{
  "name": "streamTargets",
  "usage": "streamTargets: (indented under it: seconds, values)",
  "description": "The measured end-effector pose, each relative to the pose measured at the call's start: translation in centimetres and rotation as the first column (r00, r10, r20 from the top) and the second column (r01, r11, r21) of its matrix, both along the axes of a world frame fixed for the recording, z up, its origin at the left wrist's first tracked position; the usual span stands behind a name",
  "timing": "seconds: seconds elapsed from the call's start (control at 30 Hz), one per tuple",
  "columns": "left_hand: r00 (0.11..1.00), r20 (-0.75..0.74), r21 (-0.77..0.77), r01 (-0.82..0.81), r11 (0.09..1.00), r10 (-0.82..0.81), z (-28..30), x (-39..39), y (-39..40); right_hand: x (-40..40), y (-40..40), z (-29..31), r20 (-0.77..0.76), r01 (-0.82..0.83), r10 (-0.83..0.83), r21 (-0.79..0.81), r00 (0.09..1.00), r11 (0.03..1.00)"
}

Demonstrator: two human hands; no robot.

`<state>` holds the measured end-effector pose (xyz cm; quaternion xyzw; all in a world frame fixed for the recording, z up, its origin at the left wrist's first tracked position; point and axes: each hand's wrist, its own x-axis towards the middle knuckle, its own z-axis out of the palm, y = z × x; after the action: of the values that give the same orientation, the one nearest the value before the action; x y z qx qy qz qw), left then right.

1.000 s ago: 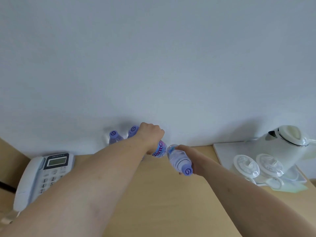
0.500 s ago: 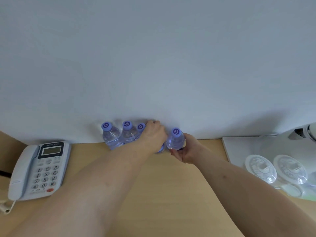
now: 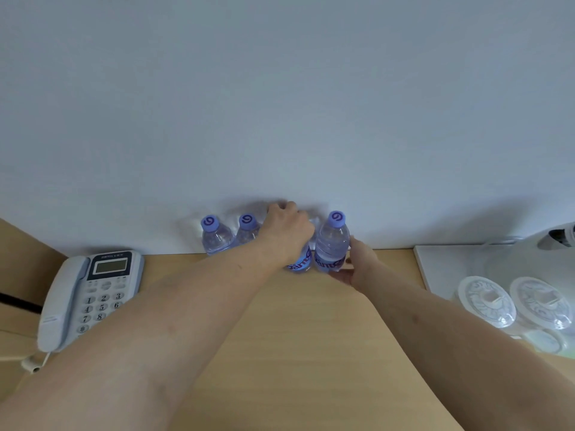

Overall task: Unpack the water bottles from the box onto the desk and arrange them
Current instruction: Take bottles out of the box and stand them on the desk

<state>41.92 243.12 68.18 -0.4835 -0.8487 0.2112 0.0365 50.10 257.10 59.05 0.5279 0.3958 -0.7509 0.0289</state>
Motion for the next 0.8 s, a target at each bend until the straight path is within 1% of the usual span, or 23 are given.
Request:
streamTargets:
  seconds: [0.07,0.1,0.17,0.27,0.4,0.53,0.6,0.7,0.8]
  values:
    - [0.990,0.131,0.128,-0.066,0.990,0.049,-0.1,-0.2,-0.4,0.1,0.0,-0.5,-0.023,0.012,-0.010,0.096,1.000,0.995]
    - [0.982,0.177,0.175,-0.089,0.981,0.058,-0.2,-0.2,-0.5,0.3,0.0,-0.7,-0.026,0.009,-0.006,0.119,1.000,0.993]
    - [0.975,0.219,0.232,-0.101,0.968,0.050,-0.3,-0.2,-0.6,0.5,-0.2,-0.8,-0.039,0.012,-0.007,0.124,0.999,0.992]
    - [0.980,0.198,0.268,-0.079,0.960,0.025,-0.7,0.0,-0.8,0.3,-0.7,-0.6,-0.080,0.007,0.001,0.108,0.997,0.994]
    - [0.990,0.138,0.235,-0.051,0.971,0.019,-1.1,0.1,-1.1,-0.2,-1.6,-0.4,-0.104,-0.014,0.024,0.094,0.994,0.995]
    - [0.982,0.189,0.275,-0.079,0.958,0.026,-0.9,-0.4,-2.0,0.2,-1.8,-0.2,-0.090,-0.023,0.031,0.088,0.996,0.996]
    - [0.978,0.209,0.296,-0.077,0.952,0.014,-0.6,-0.6,-2.5,0.8,-2.0,0.2,-0.052,-0.056,0.060,0.089,0.997,0.994]
    - [0.982,0.189,0.303,-0.051,0.952,-0.008,0.6,-0.6,-3.1,1.5,-2.6,1.1,-0.003,-0.093,0.094,0.155,0.996,0.984]
    - [0.984,0.179,0.330,-0.063,0.942,0.003,2.4,-0.4,-4.0,2.2,-3.3,2.7,0.027,-0.126,0.123,0.285,0.992,0.950]
